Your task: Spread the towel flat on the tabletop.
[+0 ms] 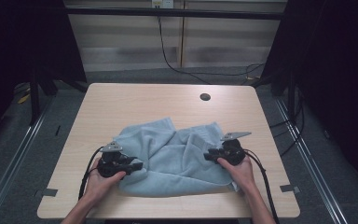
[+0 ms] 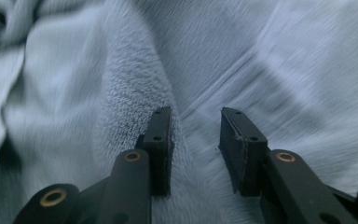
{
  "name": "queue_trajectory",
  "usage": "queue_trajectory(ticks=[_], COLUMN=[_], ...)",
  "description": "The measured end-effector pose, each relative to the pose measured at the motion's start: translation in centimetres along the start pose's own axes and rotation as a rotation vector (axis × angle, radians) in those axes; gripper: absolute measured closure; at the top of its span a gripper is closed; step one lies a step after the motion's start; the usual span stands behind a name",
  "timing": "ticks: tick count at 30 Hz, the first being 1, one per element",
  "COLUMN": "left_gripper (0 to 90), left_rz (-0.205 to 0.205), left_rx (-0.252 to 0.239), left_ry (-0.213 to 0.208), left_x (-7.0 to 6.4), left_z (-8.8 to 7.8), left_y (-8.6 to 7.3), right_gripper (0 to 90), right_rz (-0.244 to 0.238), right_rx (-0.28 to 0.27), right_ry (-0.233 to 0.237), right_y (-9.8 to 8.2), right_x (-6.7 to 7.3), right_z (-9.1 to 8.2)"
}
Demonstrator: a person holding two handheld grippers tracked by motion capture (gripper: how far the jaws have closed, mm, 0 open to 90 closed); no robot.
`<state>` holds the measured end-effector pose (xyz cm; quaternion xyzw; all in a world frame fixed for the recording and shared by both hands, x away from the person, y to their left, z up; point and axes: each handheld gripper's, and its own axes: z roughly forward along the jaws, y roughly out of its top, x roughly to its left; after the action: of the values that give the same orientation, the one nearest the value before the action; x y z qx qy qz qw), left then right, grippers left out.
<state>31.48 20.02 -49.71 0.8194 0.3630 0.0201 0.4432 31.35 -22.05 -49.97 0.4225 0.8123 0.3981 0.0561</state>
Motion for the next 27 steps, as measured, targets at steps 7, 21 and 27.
queue_trajectory(ticks=[7, 21, 27], left_gripper=[56.8, 56.5, 53.1], left_rz=[-0.031, -0.03, 0.01], left_rx=[-0.024, -0.091, -0.152], left_ry=[0.043, 0.067, 0.015], left_x=[2.0, 3.0, -0.2], left_z=[-0.4, 0.2, -3.0], left_y=[0.0, 1.7, 2.2], right_gripper=[64.9, 61.2, 60.9], right_rz=[-0.037, -0.054, -0.03], right_rx=[0.021, 0.03, -0.072], right_ry=[0.019, 0.18, 0.068], right_y=[-1.9, -3.2, -1.3], right_x=[2.9, 7.9, 3.9], right_z=[-0.7, -2.0, -3.8])
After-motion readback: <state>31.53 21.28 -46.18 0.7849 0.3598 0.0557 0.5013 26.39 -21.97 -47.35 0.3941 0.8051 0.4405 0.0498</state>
